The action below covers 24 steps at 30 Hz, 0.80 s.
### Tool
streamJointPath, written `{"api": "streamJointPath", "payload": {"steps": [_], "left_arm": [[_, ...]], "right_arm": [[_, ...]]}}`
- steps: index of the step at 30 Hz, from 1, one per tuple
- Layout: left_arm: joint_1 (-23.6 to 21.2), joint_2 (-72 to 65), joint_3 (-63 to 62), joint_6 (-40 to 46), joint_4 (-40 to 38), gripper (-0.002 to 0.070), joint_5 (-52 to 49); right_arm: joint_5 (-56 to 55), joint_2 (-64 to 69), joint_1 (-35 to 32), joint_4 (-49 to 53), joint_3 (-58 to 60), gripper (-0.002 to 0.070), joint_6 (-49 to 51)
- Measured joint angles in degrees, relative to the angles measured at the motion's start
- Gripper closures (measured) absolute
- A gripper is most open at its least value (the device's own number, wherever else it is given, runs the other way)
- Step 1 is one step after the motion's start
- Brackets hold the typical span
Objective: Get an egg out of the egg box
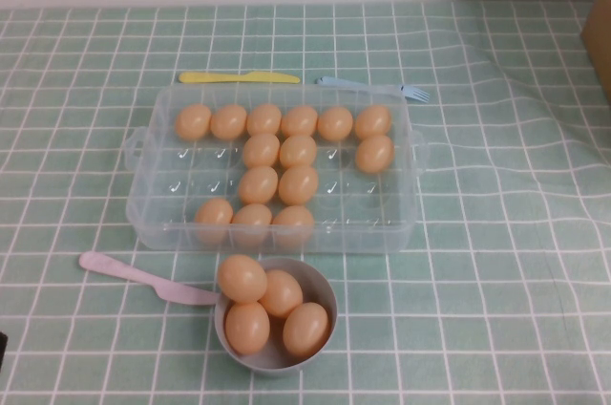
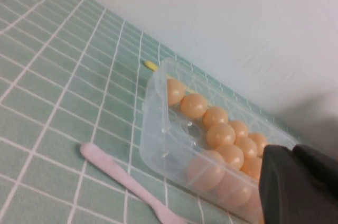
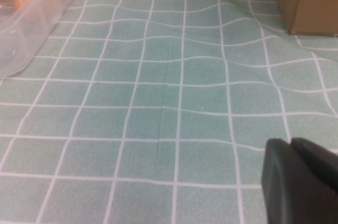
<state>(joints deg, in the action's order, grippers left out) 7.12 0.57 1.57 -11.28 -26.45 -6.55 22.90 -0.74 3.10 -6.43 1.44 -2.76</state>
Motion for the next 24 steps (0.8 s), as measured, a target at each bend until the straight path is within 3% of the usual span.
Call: {"api": "streamJointPath", "payload": {"steps": [8,17,24], "left_arm": [[0.0,-9.7,-13.2,2.9,0.4,0.0680,-17.2],[0.0,-37.3,-35.0,15.7,5.1,0.0679,-39.8],[0.1,-60.2,-50.0,25.8,6.2,0.0680,-47.4]], "right_arm": [[0.0,0.0,0.0,-0.1,0.0,0.0694,0.0],[0.0,0.0,0.0,-0.1,0.0,0.0694,0.0],[0.0,0.0,0.0,-0.1,0.0,0.0694,0.0]]}}
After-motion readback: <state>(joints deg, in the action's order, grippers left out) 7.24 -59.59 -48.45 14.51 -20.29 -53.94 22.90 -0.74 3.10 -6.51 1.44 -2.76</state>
